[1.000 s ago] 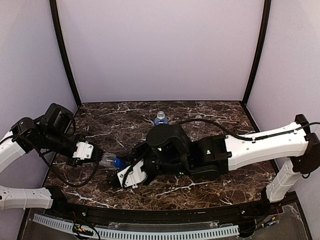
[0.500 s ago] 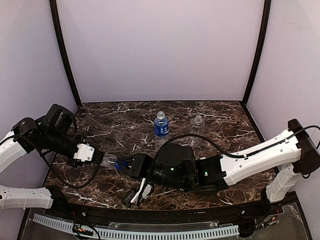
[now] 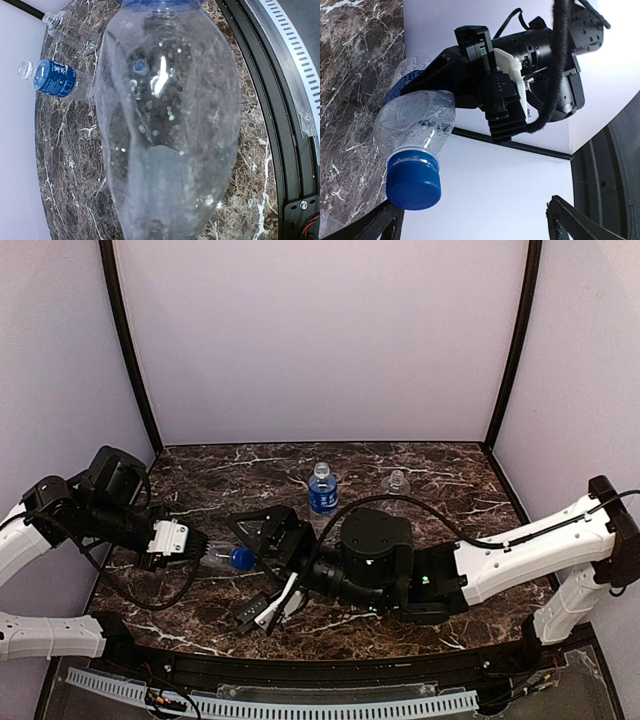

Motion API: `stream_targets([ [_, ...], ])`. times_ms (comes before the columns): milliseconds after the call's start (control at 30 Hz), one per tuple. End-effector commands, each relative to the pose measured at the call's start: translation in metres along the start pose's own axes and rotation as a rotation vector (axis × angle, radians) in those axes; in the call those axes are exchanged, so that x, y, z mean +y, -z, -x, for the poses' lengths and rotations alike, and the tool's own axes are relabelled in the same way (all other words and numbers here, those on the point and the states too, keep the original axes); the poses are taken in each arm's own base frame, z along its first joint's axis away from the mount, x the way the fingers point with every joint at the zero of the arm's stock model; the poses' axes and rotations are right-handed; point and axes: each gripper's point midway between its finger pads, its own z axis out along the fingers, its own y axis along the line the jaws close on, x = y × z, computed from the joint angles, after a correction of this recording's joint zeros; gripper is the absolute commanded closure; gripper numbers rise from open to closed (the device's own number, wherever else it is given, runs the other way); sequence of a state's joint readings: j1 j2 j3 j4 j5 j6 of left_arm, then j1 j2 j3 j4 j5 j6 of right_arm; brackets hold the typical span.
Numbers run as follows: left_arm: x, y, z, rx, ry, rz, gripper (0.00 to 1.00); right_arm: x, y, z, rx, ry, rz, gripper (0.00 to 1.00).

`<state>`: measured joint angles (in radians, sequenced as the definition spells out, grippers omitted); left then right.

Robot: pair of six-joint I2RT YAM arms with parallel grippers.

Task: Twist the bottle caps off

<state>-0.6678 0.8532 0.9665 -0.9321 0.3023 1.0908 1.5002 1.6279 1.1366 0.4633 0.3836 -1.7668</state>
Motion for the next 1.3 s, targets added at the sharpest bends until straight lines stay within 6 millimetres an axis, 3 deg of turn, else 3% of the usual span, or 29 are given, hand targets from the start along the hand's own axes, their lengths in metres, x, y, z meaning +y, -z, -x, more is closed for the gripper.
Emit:
stream_targets([
  [0, 0.032, 0.014, 0.019, -0.071, 0.071, 0.136, 0.91, -0.011, 0.016, -0.015, 0.03, -0.234, -0.011, 0.01],
  [133, 0.071, 0.024, 0.028, -0.113, 0.131, 0.316, 0.9, -0.009, 0.026, -0.028, -0.036, -0.724, 0.111, 0.02],
  [267, 0.094, 0.024, 0.02, -0.074, 0.135, 0.439, 0.89, -0.042, 0.038, -0.047, -0.187, -1.253, 0.126, 0.01],
  [433, 0.108, 0.025, 0.01, -0.025, 0.113, 0.522, 0.87, -0.077, 0.026, -0.088, -0.164, -1.788, 0.005, 0.09],
  [500, 0.111, 0.024, 0.008, -0.017, 0.109, 0.541, 0.87, -0.08, 0.017, -0.087, -0.163, -1.924, 0.02, 0.16],
  [733, 0.116, 0.025, 0.006, -0.004, 0.103, 0.568, 0.86, -0.065, -0.008, -0.094, -0.007, -2.121, 0.045, 0.21],
  [933, 0.115, 0.024, 0.005, 0.001, 0.103, 0.565, 0.86, -0.046, -0.024, -0.093, 0.086, -2.155, 0.088, 0.21],
  [1267, 0.113, 0.024, 0.007, -0.008, 0.098, 0.55, 0.86, -0.032, -0.034, -0.109, 0.135, -2.174, 0.062, 0.29],
])
